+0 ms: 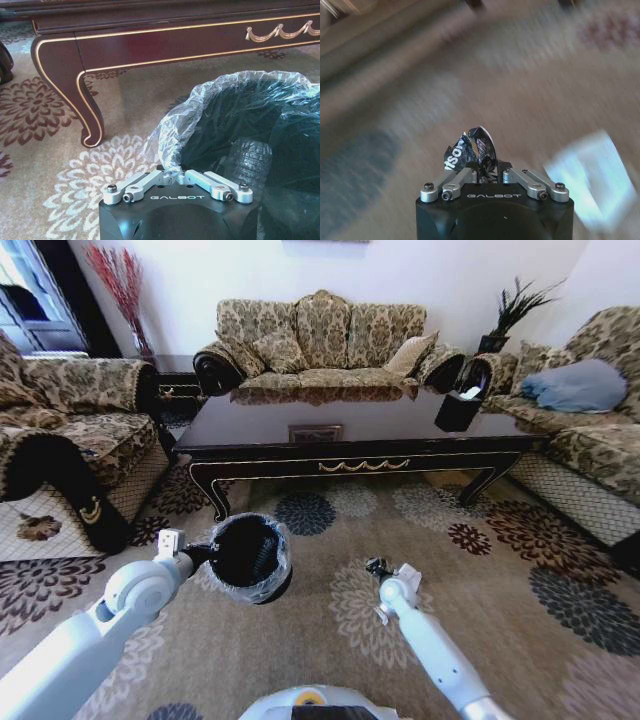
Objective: Move to the front of the table and pick up the trash from the floor, then place it into the trash bin.
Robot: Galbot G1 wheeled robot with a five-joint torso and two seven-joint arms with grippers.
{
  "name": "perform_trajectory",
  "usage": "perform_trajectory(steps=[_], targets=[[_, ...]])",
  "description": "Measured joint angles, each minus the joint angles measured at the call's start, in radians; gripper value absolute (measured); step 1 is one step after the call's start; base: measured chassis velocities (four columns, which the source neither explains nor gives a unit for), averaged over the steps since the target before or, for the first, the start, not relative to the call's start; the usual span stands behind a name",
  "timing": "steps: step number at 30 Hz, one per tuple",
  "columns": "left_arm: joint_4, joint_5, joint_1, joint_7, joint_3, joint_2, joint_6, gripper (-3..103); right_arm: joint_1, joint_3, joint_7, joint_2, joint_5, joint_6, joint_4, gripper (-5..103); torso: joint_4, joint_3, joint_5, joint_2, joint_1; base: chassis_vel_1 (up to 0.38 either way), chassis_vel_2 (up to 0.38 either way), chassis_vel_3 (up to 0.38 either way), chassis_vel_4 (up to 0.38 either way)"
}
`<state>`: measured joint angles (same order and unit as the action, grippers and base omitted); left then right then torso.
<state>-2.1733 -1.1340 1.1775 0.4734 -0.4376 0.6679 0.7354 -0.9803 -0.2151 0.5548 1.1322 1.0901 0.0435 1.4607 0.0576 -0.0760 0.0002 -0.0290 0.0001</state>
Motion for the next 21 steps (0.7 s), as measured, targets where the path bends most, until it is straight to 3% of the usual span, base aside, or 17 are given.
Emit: perform_trajectory(steps=[2, 7, 11, 12, 16, 17, 21], targets=[[0.005, 0.008, -0.007, 0.000, 0.017, 0.013, 0.000, 2, -0.003, 0.003, -0.075, -0.032, -0.030, -0.071, 0.045, 18, 0.0000, 0.000, -0.0003, 0.000, 0.000, 0.000, 0.000, 0.000, 0.000], [0.020, 0.012, -0.034, 0.000, 0.052, 0.028, 0.000, 2, 0.007, 0.023, -0.183, -0.071, -0.031, -0.157, 0.114, 18, -0.0002, 0.000, -0.0001, 0.000, 0.000, 0.000, 0.000, 0.000, 0.000], [0.054, 0.008, -0.079, -0.001, 0.094, 0.040, 0.000, 2, 0.029, 0.069, -0.362, -0.117, -0.051, -0.266, 0.152, 18, -0.0001, 0.000, 0.0000, 0.000, 0.000, 0.000, 0.000, 0.000, 0.000], [0.054, 0.008, -0.079, -0.001, 0.094, 0.040, 0.000, 2, 0.029, 0.069, -0.362, -0.117, -0.051, -0.266, 0.152, 18, -0.0001, 0.000, 0.0000, 0.000, 0.000, 0.000, 0.000, 0.000, 0.000], [0.111, 0.007, -0.134, -0.006, 0.141, 0.074, 0.000, 2, 0.060, 0.125, -0.509, -0.142, -0.055, -0.344, 0.167, 18, -0.0003, 0.000, -0.0002, 0.000, 0.000, 0.000, 0.000, 0.000, 0.000], [0.111, 0.007, -0.134, -0.006, 0.141, 0.074, 0.000, 2, 0.060, 0.125, -0.509, -0.142, -0.055, -0.344, 0.167, 18, -0.0003, 0.000, -0.0002, 0.000, 0.000, 0.000, 0.000, 0.000, 0.000], [0.166, 0.003, -0.193, -0.013, 0.183, 0.112, 0.000, 2, 0.098, 0.176, -0.629, -0.152, -0.056, -0.409, 0.159, 18, 0.0000, 0.000, -0.0002, 0.000, 0.000, 0.000, 0.000, 0.000, 0.000]])
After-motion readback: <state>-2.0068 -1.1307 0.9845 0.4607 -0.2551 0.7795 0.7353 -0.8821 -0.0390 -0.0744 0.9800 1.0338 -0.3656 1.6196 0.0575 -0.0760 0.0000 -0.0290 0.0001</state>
